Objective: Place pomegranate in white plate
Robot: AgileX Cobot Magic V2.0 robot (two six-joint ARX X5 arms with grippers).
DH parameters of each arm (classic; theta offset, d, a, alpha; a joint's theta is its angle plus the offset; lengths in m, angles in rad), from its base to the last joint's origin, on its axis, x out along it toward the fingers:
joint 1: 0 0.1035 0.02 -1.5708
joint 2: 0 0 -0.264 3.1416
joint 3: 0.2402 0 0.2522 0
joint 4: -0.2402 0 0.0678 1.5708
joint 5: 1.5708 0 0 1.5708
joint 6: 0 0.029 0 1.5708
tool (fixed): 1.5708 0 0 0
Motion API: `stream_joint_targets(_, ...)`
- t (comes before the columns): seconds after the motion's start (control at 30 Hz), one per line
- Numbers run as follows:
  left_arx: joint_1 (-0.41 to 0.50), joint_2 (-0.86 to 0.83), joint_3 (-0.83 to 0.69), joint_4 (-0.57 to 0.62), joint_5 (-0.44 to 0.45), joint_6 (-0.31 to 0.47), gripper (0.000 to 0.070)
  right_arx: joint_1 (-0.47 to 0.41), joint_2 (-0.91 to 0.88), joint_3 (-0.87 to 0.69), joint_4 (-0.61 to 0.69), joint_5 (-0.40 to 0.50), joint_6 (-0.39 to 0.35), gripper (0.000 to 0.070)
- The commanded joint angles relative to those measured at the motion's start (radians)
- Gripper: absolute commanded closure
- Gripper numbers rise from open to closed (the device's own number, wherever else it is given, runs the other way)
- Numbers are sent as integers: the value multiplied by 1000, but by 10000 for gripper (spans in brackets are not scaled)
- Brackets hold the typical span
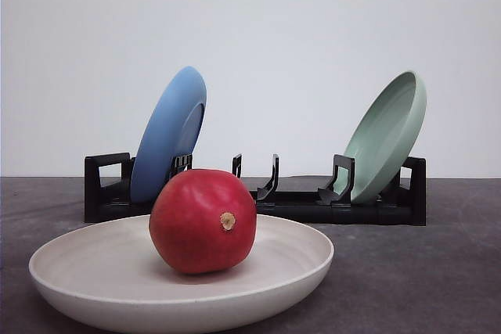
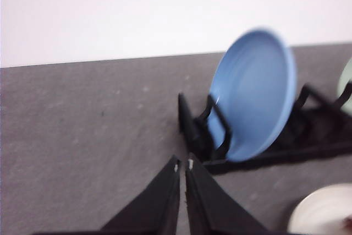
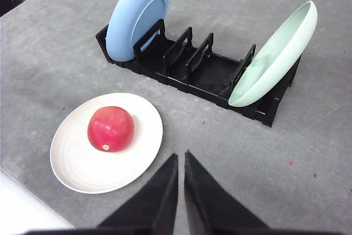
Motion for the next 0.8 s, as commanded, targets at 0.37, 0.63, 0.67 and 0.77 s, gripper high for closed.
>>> stream_joint_targets(0.37,298,-117,-272,213,177,83,700,11,2,8,10,1,-8,685)
stream_joint_targets(0.63,355,-181,-293,167,188,77,700,11,2,8,10,2,-8,685)
stream_joint_targets(0.67,363,-196,-293,160,188,77,700,11,2,8,10,2,-8,685)
stream_joint_targets(0.77,385,-198,-293,153,188,67,700,11,2,8,10,1,-8,685)
